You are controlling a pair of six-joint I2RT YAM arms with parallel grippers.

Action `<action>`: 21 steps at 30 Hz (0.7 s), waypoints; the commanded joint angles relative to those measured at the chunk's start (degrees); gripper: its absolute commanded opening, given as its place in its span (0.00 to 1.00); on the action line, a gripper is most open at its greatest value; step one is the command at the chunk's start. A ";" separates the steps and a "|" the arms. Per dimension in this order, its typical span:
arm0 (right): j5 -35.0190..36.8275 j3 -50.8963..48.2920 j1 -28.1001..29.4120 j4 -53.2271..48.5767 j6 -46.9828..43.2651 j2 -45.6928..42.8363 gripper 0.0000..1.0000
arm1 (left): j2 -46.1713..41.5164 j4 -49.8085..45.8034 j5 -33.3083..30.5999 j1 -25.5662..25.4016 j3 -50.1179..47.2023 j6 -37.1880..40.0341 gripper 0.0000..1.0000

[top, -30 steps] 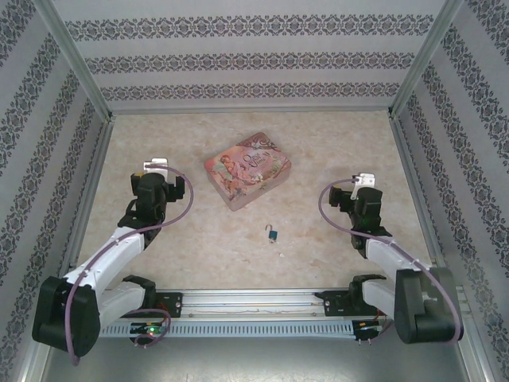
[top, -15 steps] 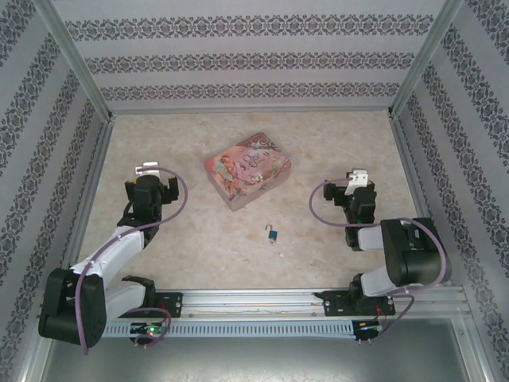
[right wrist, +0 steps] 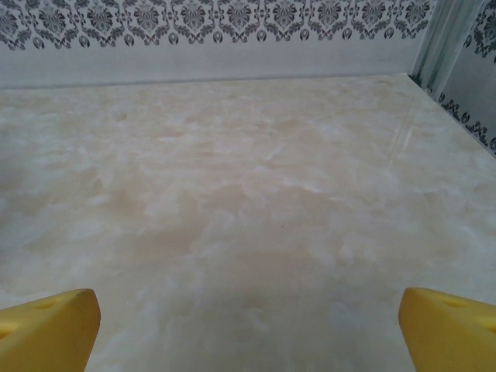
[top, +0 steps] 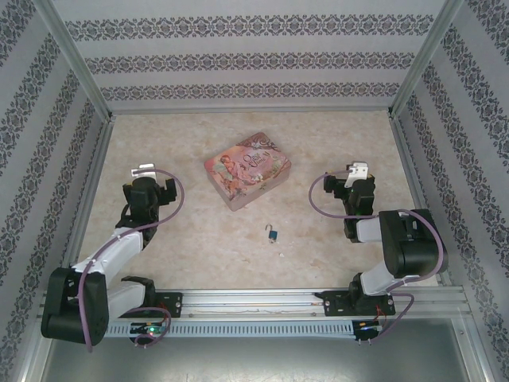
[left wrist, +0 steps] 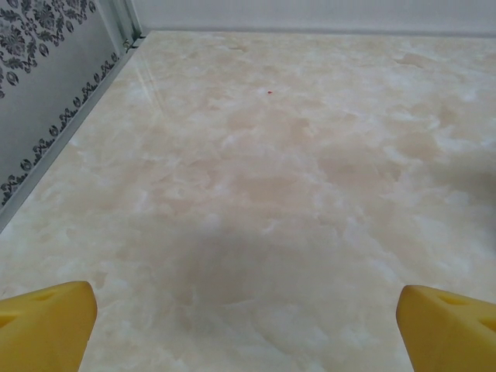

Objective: Unlock the padlock with the key

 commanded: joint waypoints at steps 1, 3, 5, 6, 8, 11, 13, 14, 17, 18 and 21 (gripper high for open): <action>0.92 0.46 -0.42 -0.75 0.84 -0.79 0.99 | 1.75 5.17 1.32 1.28 -1.01 -1.32 0.99; 0.92 0.43 -0.41 -0.76 0.84 -0.75 0.99 | 2.75 6.72 1.53 1.53 -1.23 -1.41 0.99; 0.94 0.47 -0.40 -0.76 0.84 -0.75 0.98 | 4.09 9.41 2.04 1.88 -1.73 -1.26 0.99; 0.92 0.42 -0.40 -0.72 0.84 -0.74 0.98 | 4.84 10.96 2.47 2.03 -2.04 -1.14 0.99; 0.99 0.49 -0.40 -0.76 0.88 -0.74 0.98 | 6.79 14.78 3.64 2.34 -2.74 -0.69 0.99; 0.94 0.42 -0.40 -0.76 0.84 -0.72 0.99 | 10.46 20.90 5.38 2.61 -3.65 0.27 0.99; 0.94 0.48 -0.40 -0.76 0.83 -0.74 0.98 | 13.03 25.09 6.17 2.69 -4.20 0.92 0.99; 1.00 0.46 -0.45 -0.76 0.85 -0.71 0.98 | 14.55 27.46 6.73 2.77 -4.35 1.65 0.99; 1.00 0.44 -0.40 -0.76 0.75 -0.75 0.99 | 16.13 28.08 9.13 2.87 -3.26 4.41 0.99; 1.00 0.46 -0.41 -0.76 0.75 -0.73 0.98 | 16.87 30.24 9.54 2.91 -3.68 5.16 0.99; 1.00 0.44 -0.40 -0.76 0.78 -0.75 0.98 | 20.01 36.20 10.09 3.20 -5.06 5.44 0.99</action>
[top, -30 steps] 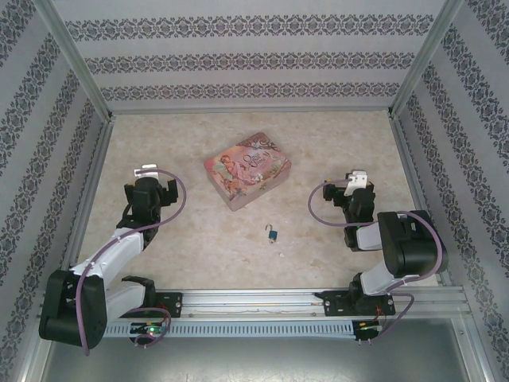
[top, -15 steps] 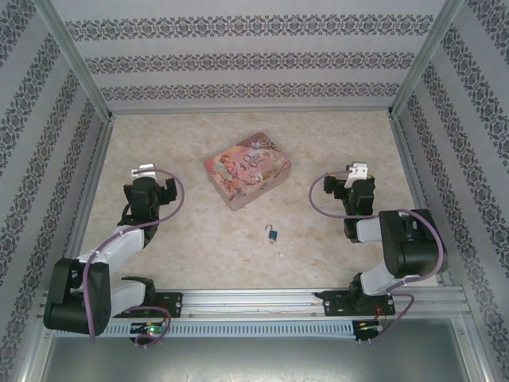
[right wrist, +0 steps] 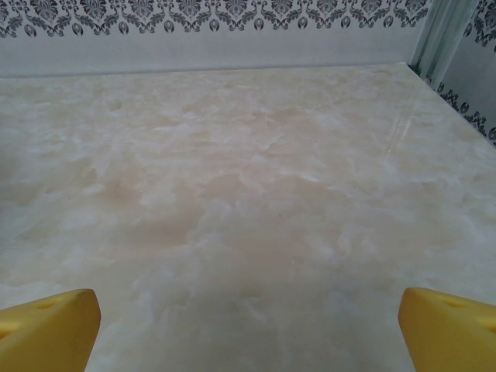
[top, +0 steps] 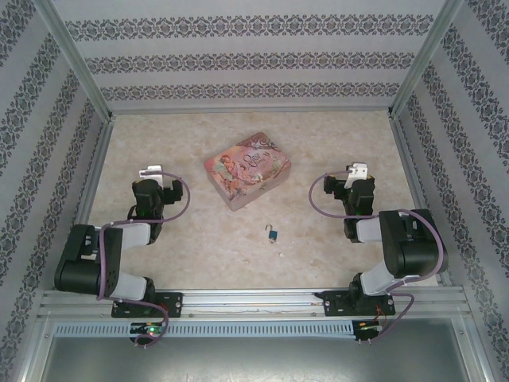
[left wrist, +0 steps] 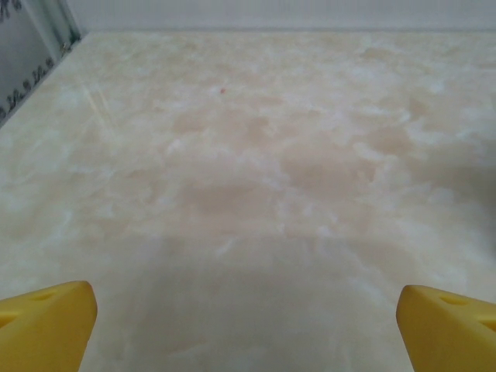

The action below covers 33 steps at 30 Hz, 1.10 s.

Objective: Unlock the padlock with the key

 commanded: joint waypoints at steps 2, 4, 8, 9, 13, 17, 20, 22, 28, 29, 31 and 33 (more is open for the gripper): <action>0.76 0.42 -0.34 0.33 0.76 -0.75 0.98 | 4.73 13.99 2.73 1.16 -2.50 2.41 0.99; 0.79 0.42 -0.36 0.33 0.75 -0.75 0.98 | 7.38 18.20 3.09 1.25 -3.40 2.31 0.99; 0.77 0.44 -0.31 0.24 0.75 -0.75 0.99 | 8.85 17.48 4.28 1.42 -2.42 2.59 0.99; 0.81 0.43 -0.31 0.24 0.74 -0.75 0.98 | 8.98 15.80 4.31 1.54 -1.33 2.52 0.99; 0.85 0.42 -0.31 0.20 0.66 -0.75 0.98 | 9.14 12.15 4.93 1.96 0.65 2.37 0.99; 0.88 0.42 -0.31 0.16 0.69 -0.74 0.98 | 9.16 12.40 4.94 2.04 0.61 2.43 0.99; 0.85 0.47 -0.31 0.16 0.66 -0.75 0.98 | 9.14 12.48 4.93 2.01 0.52 2.47 0.99; 0.86 0.42 -0.27 0.16 0.67 -0.75 0.98 | 9.02 11.76 4.88 1.99 0.70 2.43 0.99; 0.94 0.48 -0.15 -0.32 0.45 -0.70 0.98 | 9.06 11.88 4.94 1.96 0.69 2.51 0.99; 1.09 0.47 -0.07 -0.45 0.27 -0.68 0.99 | 9.06 11.86 4.94 1.99 0.69 2.52 0.99; 1.36 0.47 0.21 -0.63 0.06 -0.75 0.98 | 9.07 11.89 4.94 1.96 0.70 2.43 0.99; 1.47 0.42 0.39 -0.63 -0.13 -0.75 0.98 | 9.06 11.86 4.94 1.96 0.69 2.50 0.99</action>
